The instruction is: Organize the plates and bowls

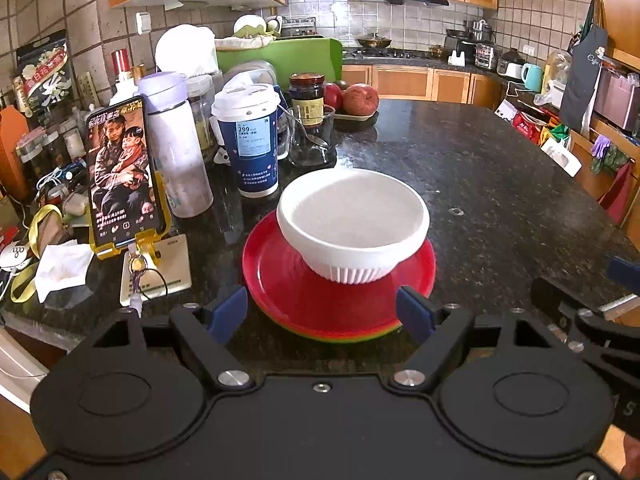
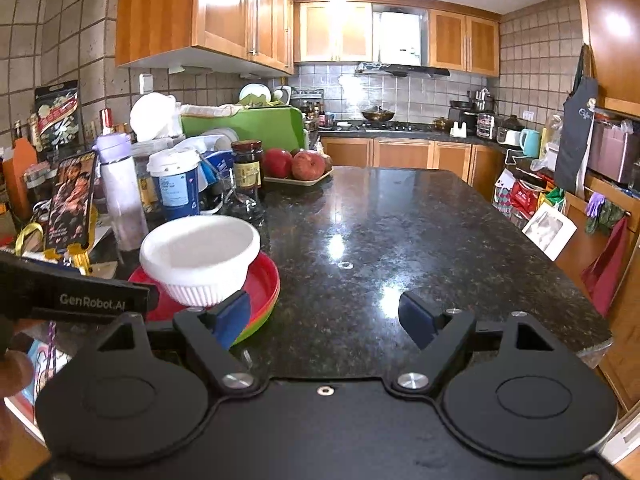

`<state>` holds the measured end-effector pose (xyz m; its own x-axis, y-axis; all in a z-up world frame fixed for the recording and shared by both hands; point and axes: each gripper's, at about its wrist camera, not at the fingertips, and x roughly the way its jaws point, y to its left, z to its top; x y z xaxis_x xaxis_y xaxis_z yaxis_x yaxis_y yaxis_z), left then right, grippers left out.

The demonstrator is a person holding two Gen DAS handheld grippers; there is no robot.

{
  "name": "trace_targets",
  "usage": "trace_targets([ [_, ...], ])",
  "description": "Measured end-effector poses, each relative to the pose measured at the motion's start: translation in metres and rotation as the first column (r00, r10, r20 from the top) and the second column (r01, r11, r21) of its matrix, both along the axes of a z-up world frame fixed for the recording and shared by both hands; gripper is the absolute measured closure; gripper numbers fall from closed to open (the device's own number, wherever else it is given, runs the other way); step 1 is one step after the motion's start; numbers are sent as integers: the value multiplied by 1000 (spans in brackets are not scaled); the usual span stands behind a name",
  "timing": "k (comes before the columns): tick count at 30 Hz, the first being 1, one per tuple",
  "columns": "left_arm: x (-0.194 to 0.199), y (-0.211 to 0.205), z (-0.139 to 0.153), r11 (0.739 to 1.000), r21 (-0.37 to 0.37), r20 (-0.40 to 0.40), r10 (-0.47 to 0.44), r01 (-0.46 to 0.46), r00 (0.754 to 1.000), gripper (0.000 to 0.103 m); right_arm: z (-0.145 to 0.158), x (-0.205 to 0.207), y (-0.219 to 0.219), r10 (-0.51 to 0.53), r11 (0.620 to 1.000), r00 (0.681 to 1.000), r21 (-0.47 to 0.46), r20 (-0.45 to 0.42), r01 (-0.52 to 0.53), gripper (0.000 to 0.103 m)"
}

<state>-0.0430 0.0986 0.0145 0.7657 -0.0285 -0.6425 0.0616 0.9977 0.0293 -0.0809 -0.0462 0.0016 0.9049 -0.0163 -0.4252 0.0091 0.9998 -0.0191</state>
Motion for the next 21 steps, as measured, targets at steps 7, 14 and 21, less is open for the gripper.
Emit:
trace_targets([
  [7, -10, -1, -2, 1000, -1, -5, 7, -7, 1000, 21, 0, -7, 1, -4, 1000, 1000, 28, 2, 4, 19],
  [14, -16, -4, -3, 1000, 3, -3, 1, -1, 1000, 21, 0, -11, 2, -12, 999, 1000, 33, 8, 12, 18],
  [21, -17, -4, -2, 1000, 7, 1, -2, 2, 1000, 21, 0, -10, 3, -11, 999, 1000, 39, 9, 11, 18],
])
